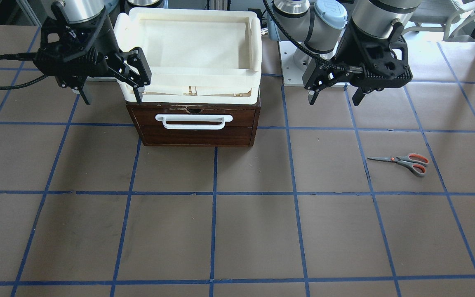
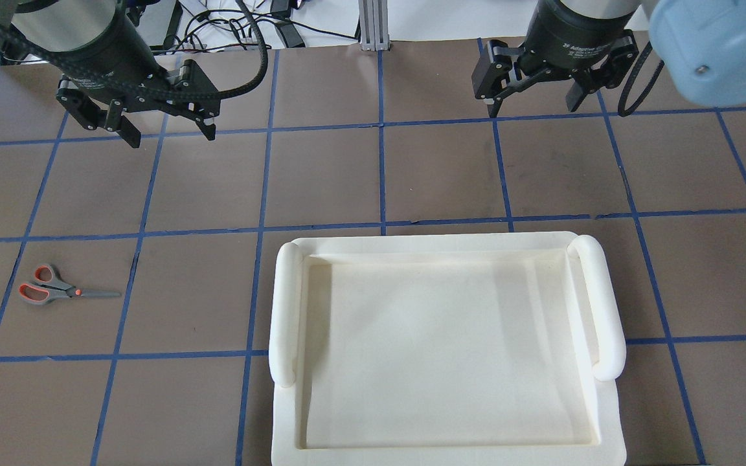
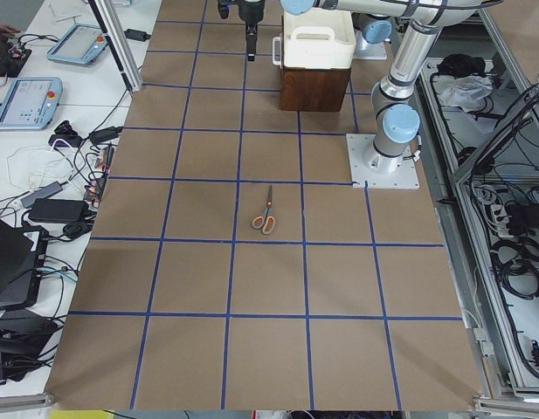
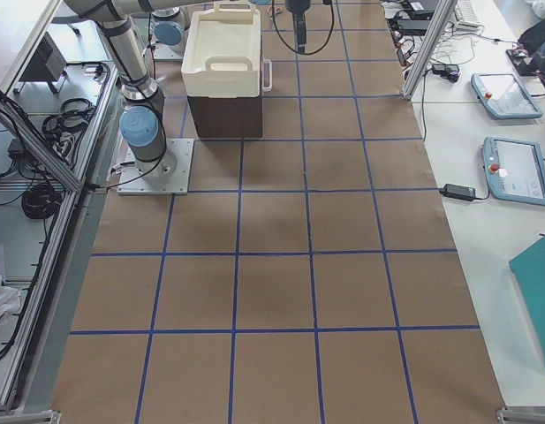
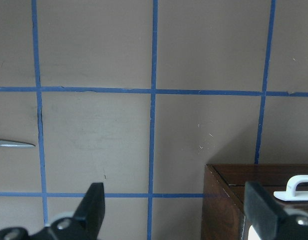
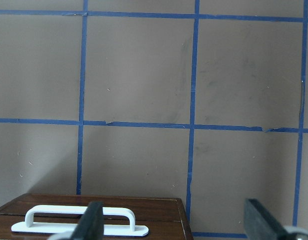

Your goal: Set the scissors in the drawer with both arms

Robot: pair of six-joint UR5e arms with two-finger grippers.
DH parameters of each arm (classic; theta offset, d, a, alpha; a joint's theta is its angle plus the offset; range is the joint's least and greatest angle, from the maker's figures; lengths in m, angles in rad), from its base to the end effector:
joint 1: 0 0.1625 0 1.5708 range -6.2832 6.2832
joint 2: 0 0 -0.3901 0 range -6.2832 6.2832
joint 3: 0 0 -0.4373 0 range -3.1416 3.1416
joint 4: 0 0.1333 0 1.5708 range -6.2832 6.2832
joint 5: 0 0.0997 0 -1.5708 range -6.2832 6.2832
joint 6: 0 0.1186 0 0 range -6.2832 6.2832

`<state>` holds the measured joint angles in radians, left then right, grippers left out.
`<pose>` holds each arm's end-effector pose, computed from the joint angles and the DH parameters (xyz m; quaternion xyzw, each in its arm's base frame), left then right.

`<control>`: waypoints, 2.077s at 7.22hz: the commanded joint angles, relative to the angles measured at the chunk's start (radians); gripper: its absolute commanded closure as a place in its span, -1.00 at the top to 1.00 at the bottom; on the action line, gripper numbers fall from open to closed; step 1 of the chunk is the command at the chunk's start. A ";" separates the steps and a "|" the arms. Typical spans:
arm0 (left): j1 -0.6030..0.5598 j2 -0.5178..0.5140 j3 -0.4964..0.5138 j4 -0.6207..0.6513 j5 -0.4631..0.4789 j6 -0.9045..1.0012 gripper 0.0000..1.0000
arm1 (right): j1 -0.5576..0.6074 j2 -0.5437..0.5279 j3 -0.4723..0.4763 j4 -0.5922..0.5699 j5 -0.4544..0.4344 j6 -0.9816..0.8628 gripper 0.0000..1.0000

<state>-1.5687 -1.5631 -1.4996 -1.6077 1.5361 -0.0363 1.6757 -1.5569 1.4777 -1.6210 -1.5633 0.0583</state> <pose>-0.1363 -0.5378 0.4728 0.0188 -0.9995 0.0207 0.0177 0.1916 -0.5384 0.4824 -0.0235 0.9976 -0.0641 0.0090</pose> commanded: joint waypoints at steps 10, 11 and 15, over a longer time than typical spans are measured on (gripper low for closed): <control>0.338 0.037 -0.129 -0.041 0.143 0.870 1.00 | 0.107 0.104 0.046 0.078 0.022 -0.551 1.00; 0.389 0.037 -0.164 -0.041 0.144 1.006 1.00 | 0.143 0.154 0.046 0.053 0.022 -0.649 1.00; 0.582 -0.017 -0.279 0.068 0.142 1.526 1.00 | 0.173 0.236 0.078 0.007 0.141 -1.171 1.00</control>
<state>-1.0442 -1.5537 -1.7427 -1.6067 1.6763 1.3290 1.8476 -1.3408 1.5373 -1.6175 -1.4555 -0.9678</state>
